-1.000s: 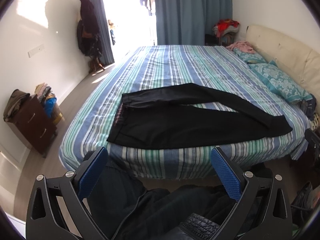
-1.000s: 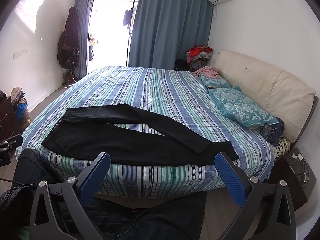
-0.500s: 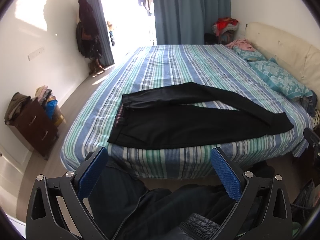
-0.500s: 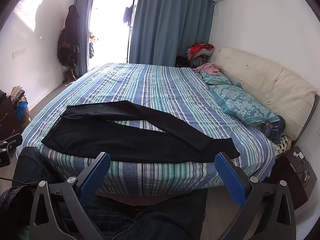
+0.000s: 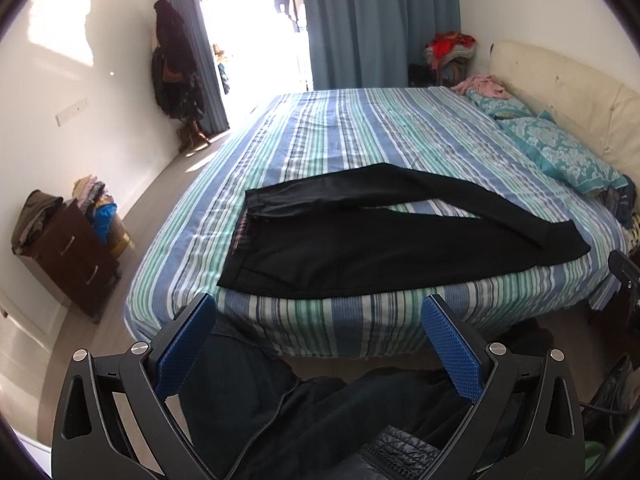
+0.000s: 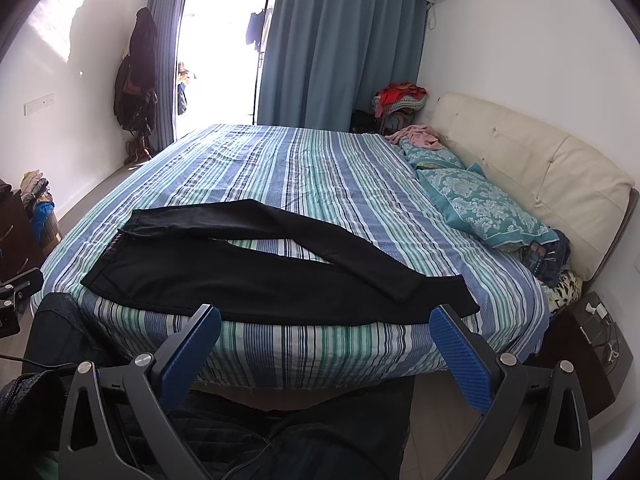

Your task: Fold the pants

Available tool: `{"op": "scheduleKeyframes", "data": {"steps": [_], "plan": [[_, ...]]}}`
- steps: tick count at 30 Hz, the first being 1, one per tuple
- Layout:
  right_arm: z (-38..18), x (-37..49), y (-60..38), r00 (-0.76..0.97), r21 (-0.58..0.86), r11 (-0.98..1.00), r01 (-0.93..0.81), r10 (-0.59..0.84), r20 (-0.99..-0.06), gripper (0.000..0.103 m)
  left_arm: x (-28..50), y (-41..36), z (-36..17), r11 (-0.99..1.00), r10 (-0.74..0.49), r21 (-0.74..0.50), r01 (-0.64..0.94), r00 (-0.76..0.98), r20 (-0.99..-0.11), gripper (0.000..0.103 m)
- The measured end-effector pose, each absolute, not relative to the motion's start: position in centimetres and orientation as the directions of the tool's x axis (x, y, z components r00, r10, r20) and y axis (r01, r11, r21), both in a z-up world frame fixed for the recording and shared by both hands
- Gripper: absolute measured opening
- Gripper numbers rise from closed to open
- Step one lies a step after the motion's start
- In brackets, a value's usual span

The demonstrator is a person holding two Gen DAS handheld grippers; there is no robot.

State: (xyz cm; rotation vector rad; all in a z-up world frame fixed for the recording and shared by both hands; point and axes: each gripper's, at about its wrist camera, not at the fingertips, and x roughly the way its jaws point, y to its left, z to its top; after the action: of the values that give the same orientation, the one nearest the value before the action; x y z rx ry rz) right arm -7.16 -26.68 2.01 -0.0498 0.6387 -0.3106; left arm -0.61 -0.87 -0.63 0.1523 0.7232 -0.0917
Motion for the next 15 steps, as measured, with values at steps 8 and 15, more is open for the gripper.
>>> {"op": "scheduleKeyframes", "data": {"steps": [8, 15], "plan": [[1.95, -7.16, -26.64, 0.757, -0.141, 0.953, 0.269, -0.300, -0.580, 0.103, -0.63, -0.80, -0.65, 0.985, -0.029, 0.110, 0.136, 0.747, -0.665, 0.102], [1.82, -7.05, -26.66, 0.756, -0.141, 0.953, 0.266, -0.298, -0.583, 0.103, -0.51, -0.54, -0.78, 0.984, -0.025, 0.114, 0.135, 0.745, -0.666, 0.102]]}}
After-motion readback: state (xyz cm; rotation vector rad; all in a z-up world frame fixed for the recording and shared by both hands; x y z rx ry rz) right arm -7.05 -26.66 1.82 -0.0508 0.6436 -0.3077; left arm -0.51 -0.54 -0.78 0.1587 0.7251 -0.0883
